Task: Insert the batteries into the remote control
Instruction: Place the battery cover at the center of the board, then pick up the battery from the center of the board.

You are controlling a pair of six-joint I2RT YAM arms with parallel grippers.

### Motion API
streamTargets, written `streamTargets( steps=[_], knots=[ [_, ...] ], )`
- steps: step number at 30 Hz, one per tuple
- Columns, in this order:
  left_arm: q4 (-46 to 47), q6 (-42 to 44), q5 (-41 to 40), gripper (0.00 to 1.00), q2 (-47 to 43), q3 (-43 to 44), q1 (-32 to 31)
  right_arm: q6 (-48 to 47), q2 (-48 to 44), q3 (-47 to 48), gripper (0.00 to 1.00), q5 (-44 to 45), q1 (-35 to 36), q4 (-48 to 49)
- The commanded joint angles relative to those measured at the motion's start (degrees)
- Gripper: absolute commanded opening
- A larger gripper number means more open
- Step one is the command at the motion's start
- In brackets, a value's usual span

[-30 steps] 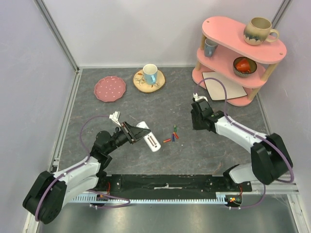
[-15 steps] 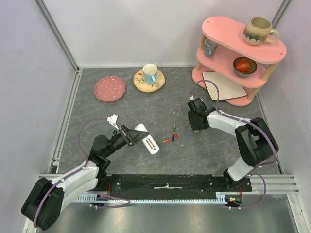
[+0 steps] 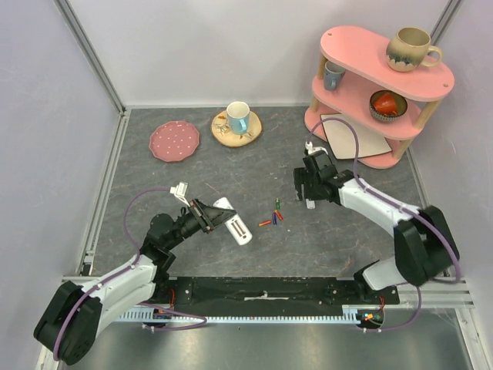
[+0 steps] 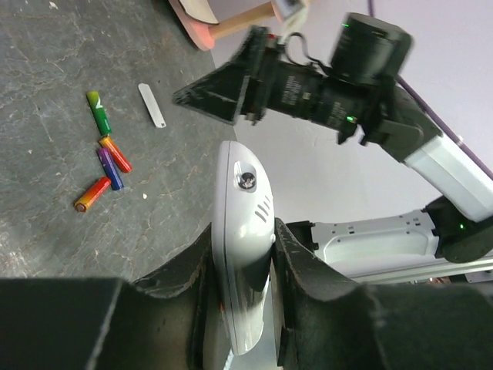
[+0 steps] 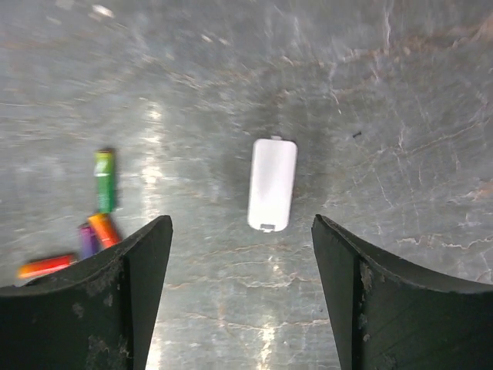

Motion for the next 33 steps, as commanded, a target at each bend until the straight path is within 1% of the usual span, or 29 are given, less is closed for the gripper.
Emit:
streamTargets(
  steps=[1,2,3,4,6,8,9,11,12,14,17,20,24,28,33],
  knots=[
    [3.88,4.47,-2.13,0.04,-0.38,0.44,0.07,1.07,-9.01,0.9,0.81,1.75,4.49,1.7],
    [3.97,4.74,-2.39,0.04,-0.38,0.53,0.07,0.99,-9.63,0.81,0.81,2.54,5.81,2.66],
    [3.62,4.83,-2.57,0.02,-0.29,0.7,0.07,0.72,-10.25,0.9,0.81,3.33,9.39,3.11],
    [3.01,4.83,-2.92,0.02,-0.2,1.05,0.07,-0.41,-10.17,1.25,0.8,6.39,11.69,3.29],
    [2.56,4.48,-3.53,0.02,-0.11,1.06,0.07,-1.56,-8.94,1.78,0.8,8.78,17.22,3.29],
    [2.48,2.81,-4.94,0.02,-0.2,0.44,0.07,-1.48,-7.28,1.96,0.76,8.88,19.0,3.2],
    [1.52,2.54,-5.29,0.02,-0.2,0.44,0.07,-1.39,-6.92,1.61,0.71,8.35,19.62,3.55],
    [-1.55,2.45,-5.91,0.02,-0.55,1.32,0.07,-0.95,-6.65,0.03,0.68,8.0,19.8,4.87],
    [-4.79,2.89,-5.91,0.02,-1.16,2.37,0.16,-0.78,-6.65,-0.5,0.64,8.09,19.89,5.13],
    [-5.43,4.03,-5.21,0.02,-1.69,2.82,0.16,-0.69,-7.52,-2.17,0.6,7.74,19.89,5.75],
    [-5.61,5.96,-4.16,0.02,-3.27,3.25,0.25,-1.47,-9.19,-4.63,0.59,7.82,20.06,5.92],
    [-8.51,8.51,-2.14,0.02,-3.54,4.92,0.51,-3.4,-9.64,-6.83,0.53,6.16,20.24,5.92],
    [-8.16,9.05,0.68,0.02,-1.17,6.77,0.78,-4.11,-9.46,-9.46,0.52,1.86,20.59,7.5],
    [-3.87,7.55,3.31,0.02,2.16,6.95,1.04,-4.03,-8.76,-10.17,0.52,1.41,21.03,8.64],
    [-1.66,6.32,5.25,0.02,3.84,7.12,1.13,-4.73,-5.95,-8.86,0.52,1.15,21.03,9.7]
  ],
)
